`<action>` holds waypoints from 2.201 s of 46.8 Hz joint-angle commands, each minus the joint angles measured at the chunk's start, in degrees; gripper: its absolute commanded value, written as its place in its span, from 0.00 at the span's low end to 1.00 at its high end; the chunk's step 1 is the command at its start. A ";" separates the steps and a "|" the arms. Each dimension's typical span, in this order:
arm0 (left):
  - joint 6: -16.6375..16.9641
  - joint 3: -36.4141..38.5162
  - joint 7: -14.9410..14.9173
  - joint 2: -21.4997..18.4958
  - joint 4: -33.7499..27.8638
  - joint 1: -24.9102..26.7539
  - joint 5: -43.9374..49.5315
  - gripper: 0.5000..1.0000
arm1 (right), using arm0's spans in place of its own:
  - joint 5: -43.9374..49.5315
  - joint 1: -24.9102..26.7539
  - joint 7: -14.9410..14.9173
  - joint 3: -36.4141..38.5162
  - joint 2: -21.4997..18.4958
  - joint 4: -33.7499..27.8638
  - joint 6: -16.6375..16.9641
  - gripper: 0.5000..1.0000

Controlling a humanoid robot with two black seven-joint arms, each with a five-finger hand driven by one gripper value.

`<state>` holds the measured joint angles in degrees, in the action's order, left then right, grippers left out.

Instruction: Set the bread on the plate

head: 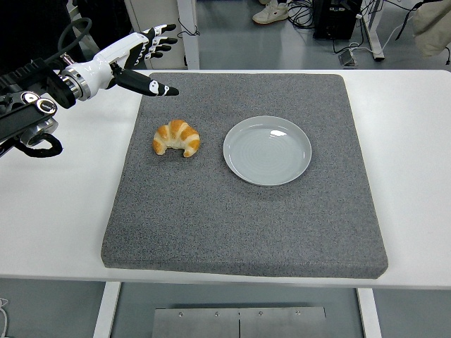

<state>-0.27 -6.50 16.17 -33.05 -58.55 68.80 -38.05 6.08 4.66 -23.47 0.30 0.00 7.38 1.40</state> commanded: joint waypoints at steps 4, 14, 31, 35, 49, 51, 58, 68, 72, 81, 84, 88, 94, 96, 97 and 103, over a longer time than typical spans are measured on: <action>-0.08 0.17 0.09 -2.98 -4.29 -0.51 -4.31 0.91 | -0.02 0.00 0.00 -0.03 0.00 0.01 0.00 1.00; 0.10 1.31 0.97 -8.79 -12.12 -1.92 -10.55 0.92 | -0.02 0.09 0.00 -0.03 0.00 0.01 0.00 1.00; 5.10 1.31 4.40 -9.14 -10.45 -6.57 -25.05 0.92 | -0.02 0.35 0.00 -0.03 0.00 -0.08 0.00 1.00; 6.51 1.22 4.49 -8.53 -8.52 -7.89 -25.14 0.92 | -0.02 0.44 0.00 -0.03 0.00 0.01 0.00 1.00; 9.59 1.05 8.97 1.14 5.89 -9.48 -24.18 0.92 | -0.02 0.44 0.00 -0.03 0.00 0.01 0.00 1.00; 9.59 0.87 9.49 2.72 7.65 -9.48 -24.09 0.92 | -0.02 0.44 0.00 -0.03 0.00 0.01 0.00 1.00; 9.59 0.96 10.20 5.89 10.56 -10.09 -24.09 0.92 | 0.07 0.44 0.00 -0.03 0.00 0.01 0.00 1.00; 10.03 1.31 10.20 8.00 11.70 -10.36 -23.21 0.92 | -0.02 0.35 0.00 -0.03 0.00 0.01 0.00 1.00; 10.03 1.49 10.20 9.23 12.93 -10.36 -23.21 0.92 | -0.02 0.35 0.00 -0.03 0.00 0.01 0.00 1.00; 10.03 1.58 10.20 12.48 16.00 -10.36 -23.12 0.92 | -0.02 0.18 0.00 -0.03 0.00 0.01 0.00 1.00; 10.03 1.58 10.20 13.18 16.53 -10.36 -23.12 0.92 | 0.07 0.18 0.00 -0.03 0.00 0.01 -0.09 1.00; 10.03 1.58 10.20 13.62 16.71 -10.36 -23.21 0.92 | -0.02 0.18 0.00 -0.03 0.00 0.01 0.00 1.00; 10.20 1.66 10.20 13.62 16.71 -10.44 -23.30 0.92 | -0.02 0.18 0.00 -0.03 0.00 -0.08 0.00 1.00; 10.20 1.66 10.20 13.54 16.71 -10.62 -23.30 0.92 | -0.02 0.18 0.00 -0.03 0.00 0.01 -0.09 1.00; 10.20 1.66 10.20 13.54 16.71 -10.71 -23.30 0.92 | -0.02 0.18 0.00 -0.03 0.00 0.01 0.00 1.00; 10.20 1.66 10.20 13.45 16.71 -11.06 -23.30 0.92 | -0.02 0.18 0.00 -0.03 0.00 0.01 0.00 1.00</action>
<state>9.92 -4.83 26.37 -19.54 -41.83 57.82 -61.35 6.07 4.83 -23.46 0.26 0.00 7.36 1.36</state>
